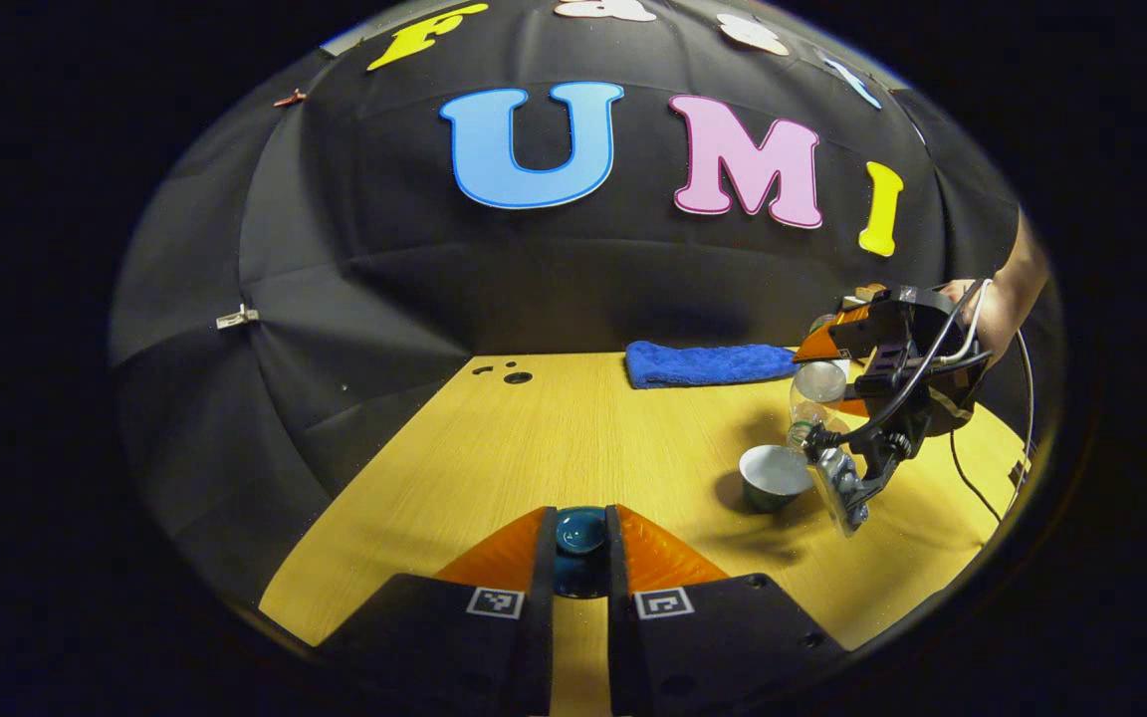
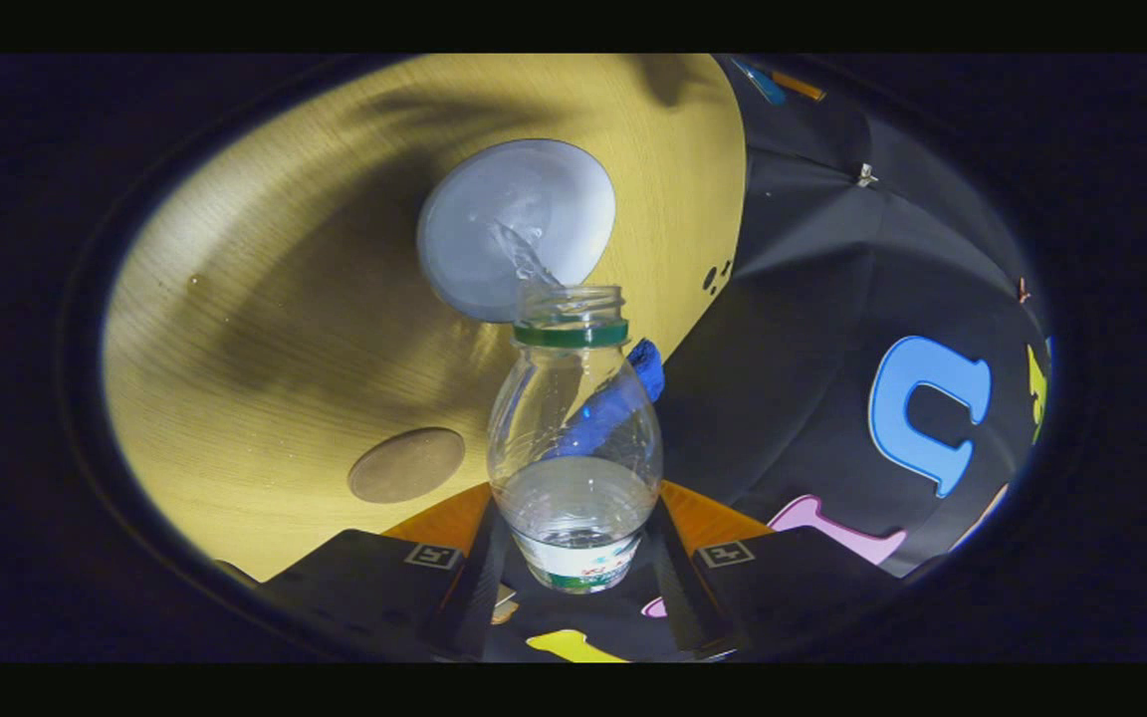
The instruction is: Open the teacup lid with one hand, grasp the water bottle and pour water into the teacup with the other hand; after pouring, place the water bottle on the coaster and then close the teacup lid.
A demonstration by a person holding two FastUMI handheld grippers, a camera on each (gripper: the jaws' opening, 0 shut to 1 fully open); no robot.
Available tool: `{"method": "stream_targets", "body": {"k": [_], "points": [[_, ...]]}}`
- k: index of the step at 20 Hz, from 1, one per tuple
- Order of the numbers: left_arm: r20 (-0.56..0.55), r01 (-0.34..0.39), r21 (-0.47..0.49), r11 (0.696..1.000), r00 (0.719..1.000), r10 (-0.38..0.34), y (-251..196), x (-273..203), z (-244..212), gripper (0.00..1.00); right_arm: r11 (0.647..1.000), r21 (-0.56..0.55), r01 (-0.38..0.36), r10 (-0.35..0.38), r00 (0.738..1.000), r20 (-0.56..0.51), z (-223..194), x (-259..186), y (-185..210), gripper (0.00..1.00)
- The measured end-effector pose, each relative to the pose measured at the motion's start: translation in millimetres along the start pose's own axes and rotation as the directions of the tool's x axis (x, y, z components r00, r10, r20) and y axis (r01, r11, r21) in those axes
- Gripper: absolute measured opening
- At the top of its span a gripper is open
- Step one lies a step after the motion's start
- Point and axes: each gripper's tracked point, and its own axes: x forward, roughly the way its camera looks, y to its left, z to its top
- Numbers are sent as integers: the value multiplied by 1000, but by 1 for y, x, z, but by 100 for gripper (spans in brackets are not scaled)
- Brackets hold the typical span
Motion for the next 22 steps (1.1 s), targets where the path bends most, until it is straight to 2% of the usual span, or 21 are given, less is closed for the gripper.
{"method": "stream_targets", "body": {"k": [1,5,6,8,11,12,13,15,19,20,21,22], "points": [[-4,-2,-20,1000,1000,2,-1,-2,0,27,1000,-1,0,0,1000,0,-1,0,0,70],[-7,-12,-50,999,1000,12,-5,-9,-3,26,999,-38,12,-12,1000,3,-4,-1,-8,70],[-9,-12,-51,999,1000,12,-6,-11,-4,22,999,-47,18,-18,1000,3,-4,-1,-12,70],[-10,-17,-50,999,1000,17,-7,-13,-5,26,999,-46,20,-20,1000,-2,-7,0,-13,70],[-1,-34,-58,998,999,34,-5,-17,-2,26,998,-61,23,-23,1000,-3,-6,0,-20,70],[2,-35,-60,998,999,35,-6,-19,-2,22,998,-59,21,-21,1000,-2,-7,0,-21,70],[3,-36,-59,998,999,36,-5,-20,-2,26,998,-65,25,-25,1000,0,-5,-1,-23,70],[3,-39,-57,998,999,40,-6,-22,-3,26,996,-81,30,-30,1000,6,-1,-3,-25,70],[14,-39,-56,998,999,40,-9,-27,-1,26,991,-127,33,-31,999,22,4,-4,-26,70],[16,-38,-57,998,999,39,-10,-27,-1,22,990,-139,35,-33,999,19,4,-5,-28,71],[17,-36,-59,998,999,37,-11,-28,0,26,989,-146,36,-34,999,19,5,-5,-30,70],[20,-35,-59,998,999,37,-12,-30,-1,22,988,-151,38,-35,999,17,5,-4,-30,70]]}}
